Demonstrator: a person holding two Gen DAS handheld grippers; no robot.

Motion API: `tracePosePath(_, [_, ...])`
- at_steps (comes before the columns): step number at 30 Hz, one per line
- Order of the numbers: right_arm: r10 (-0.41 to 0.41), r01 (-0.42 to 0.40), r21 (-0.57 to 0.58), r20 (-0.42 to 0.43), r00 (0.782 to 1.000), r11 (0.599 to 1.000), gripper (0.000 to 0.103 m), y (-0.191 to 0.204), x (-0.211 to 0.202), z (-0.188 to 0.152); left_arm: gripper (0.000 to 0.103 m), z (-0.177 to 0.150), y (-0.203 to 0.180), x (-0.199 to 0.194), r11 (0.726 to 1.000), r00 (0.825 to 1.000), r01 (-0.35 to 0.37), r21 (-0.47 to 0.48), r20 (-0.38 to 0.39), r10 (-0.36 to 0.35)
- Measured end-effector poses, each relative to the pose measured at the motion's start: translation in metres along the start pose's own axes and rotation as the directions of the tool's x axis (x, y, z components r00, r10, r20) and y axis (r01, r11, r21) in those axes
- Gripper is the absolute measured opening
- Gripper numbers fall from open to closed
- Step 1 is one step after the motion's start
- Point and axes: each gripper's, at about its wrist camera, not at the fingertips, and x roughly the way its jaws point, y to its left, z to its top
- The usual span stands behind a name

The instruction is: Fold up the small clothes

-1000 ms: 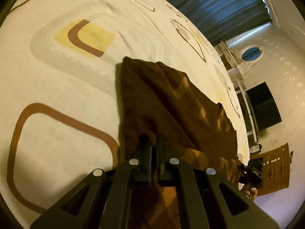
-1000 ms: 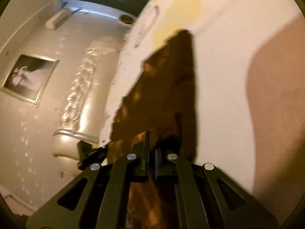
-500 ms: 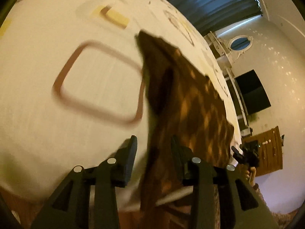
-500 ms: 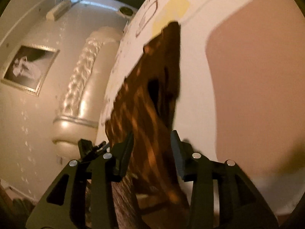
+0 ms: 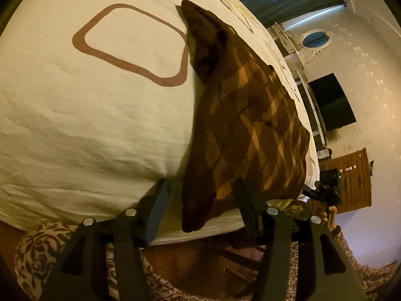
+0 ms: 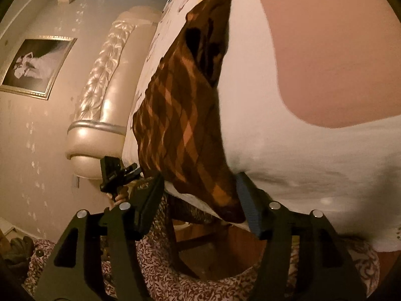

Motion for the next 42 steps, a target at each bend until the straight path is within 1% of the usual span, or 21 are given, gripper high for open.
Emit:
tracePosePath(3, [0.003, -0.003, -0.005, -0.035, 0.999, 1.0, 0.06, 0.002, 0.012, -0.002, 0.054, -0.002, -0.004, 0.007, 0.999, 0.999, 0.037, -0.012, -0.027, -0.037])
tracePosePath(10, [0.0, -0.001, -0.013, -0.09, 0.996, 1.0, 0.06, 0.006, 0.026, -0.005, 0.054, -0.006, -0.01, 0.013, 0.999, 0.998, 0.052, -0.012, -0.042, -0.053])
tracePosePath(13, [-0.024, 0.021, -0.026, -0.117, 0.993, 0.999, 0.058, 0.01, 0.034, -0.007, 0.054, -0.007, -0.009, 0.011, 0.999, 0.998, 0.047, -0.012, -0.04, -0.047])
tracePosePath(14, [-0.035, 0.031, -0.03, -0.119, 0.992, 0.999, 0.055, 0.012, 0.036, -0.008, 0.052, -0.009, -0.013, 0.014, 0.999, 0.998, 0.042, -0.019, -0.038, -0.043])
tracePosePath(15, [-0.049, 0.045, -0.034, -0.119, 0.992, 0.998, 0.045, 0.013, 0.037, -0.008, 0.047, -0.009, -0.011, 0.013, 0.999, 0.999, 0.038, -0.024, -0.037, -0.039])
tracePosePath(16, [-0.06, 0.057, -0.03, -0.124, 0.99, 0.998, 0.03, 0.013, 0.038, -0.009, 0.041, -0.009, -0.012, 0.013, 0.999, 0.999, 0.031, -0.027, -0.038, -0.033])
tracePosePath(17, [-0.067, 0.065, -0.023, -0.127, 0.99, 0.998, 0.023, 0.012, 0.04, -0.01, 0.028, -0.009, -0.011, 0.015, 0.999, 0.999, 0.02, -0.036, -0.049, -0.022])
tracePosePath(18, [-0.08, 0.078, -0.017, -0.129, 0.988, 0.997, 0.013, 0.01, 0.041, -0.01, 0.012, -0.011, -0.011, 0.018, 0.999, 0.998, 0.016, -0.045, -0.061, -0.019])
tracePosePath(19, [-0.1, 0.099, -0.018, -0.13, 0.986, 0.995, 0.006, 0.01, 0.042, -0.011, 0.008, -0.012, -0.01, 0.02, 0.999, 0.997, 0.015, -0.05, -0.074, -0.018])
tracePosePath(22, [-0.129, 0.125, -0.045, -0.108, 0.986, 0.991, 0.005, 0.019, 0.041, -0.013, 0.005, -0.014, -0.017, 0.023, 1.0, 0.996, 0.001, -0.026, -0.086, -0.003])
tracePosePath(24, [-0.109, 0.105, -0.045, -0.092, 0.99, 0.993, 0.005, 0.024, 0.038, -0.016, 0.005, -0.015, -0.025, 0.019, 1.0, 0.997, 0.019, -0.002, -0.074, -0.019])
tracePosePath(25, [-0.095, 0.091, -0.045, -0.085, 0.992, 0.995, 0.004, 0.027, 0.036, -0.017, 0.005, -0.015, -0.028, 0.017, 0.999, 0.997, 0.044, 0.006, -0.068, -0.044])
tracePosePath(27, [-0.072, 0.069, -0.049, -0.071, 0.995, 0.996, 0.004, 0.033, 0.03, -0.02, 0.005, -0.018, -0.039, 0.006, 0.992, 0.993, 0.119, 0.047, -0.029, -0.118])
tracePosePath(28, [-0.05, 0.048, -0.048, -0.055, 0.997, 0.998, 0.004, 0.038, 0.025, -0.022, 0.005, -0.02, -0.043, -0.001, 0.985, 0.987, 0.16, 0.066, -0.011, -0.159])
tracePosePath(30, [-0.012, 0.01, -0.045, -0.028, 1.0, 0.999, 0.004, 0.047, 0.015, -0.025, 0.005, -0.026, -0.052, -0.019, 0.959, 0.962, 0.269, 0.094, 0.028, -0.272])
tracePosePath(33, [0.053, -0.052, -0.041, 0.012, 0.999, 0.998, 0.004, 0.057, -0.004, -0.031, 0.005, -0.035, -0.064, -0.043, 0.925, 0.926, 0.359, 0.125, 0.075, -0.37])
tracePosePath(35, [0.093, -0.091, -0.042, 0.037, 0.995, 0.995, 0.004, 0.067, -0.017, -0.036, 0.005, -0.042, -0.071, -0.061, 0.909, 0.906, 0.393, 0.137, 0.107, -0.408])
tracePosePath(37, [0.137, -0.135, -0.042, 0.061, 0.989, 0.99, 0.004, 0.075, -0.03, -0.041, 0.005, -0.045, -0.075, -0.076, 0.9, 0.892, 0.417, 0.125, 0.133, -0.432])
tracePosePath(38, [0.168, -0.165, -0.046, 0.076, 0.983, 0.985, 0.004, 0.081, -0.039, -0.045, 0.005, -0.048, -0.077, -0.085, 0.887, 0.875, 0.445, 0.122, 0.151, -0.46])
tracePosePath(40, [0.2, -0.195, -0.057, 0.095, 0.975, 0.979, 0.004, 0.089, -0.05, -0.048, 0.005, -0.05, -0.075, -0.101, 0.872, 0.852, 0.474, 0.123, 0.184, -0.49])
tracePosePath(42, [0.243, -0.235, -0.072, 0.12, 0.963, 0.969, 0.004, 0.098, -0.063, -0.05, 0.005, -0.051, -0.076, -0.113, 0.852, 0.822, 0.51, 0.119, 0.226, -0.523])
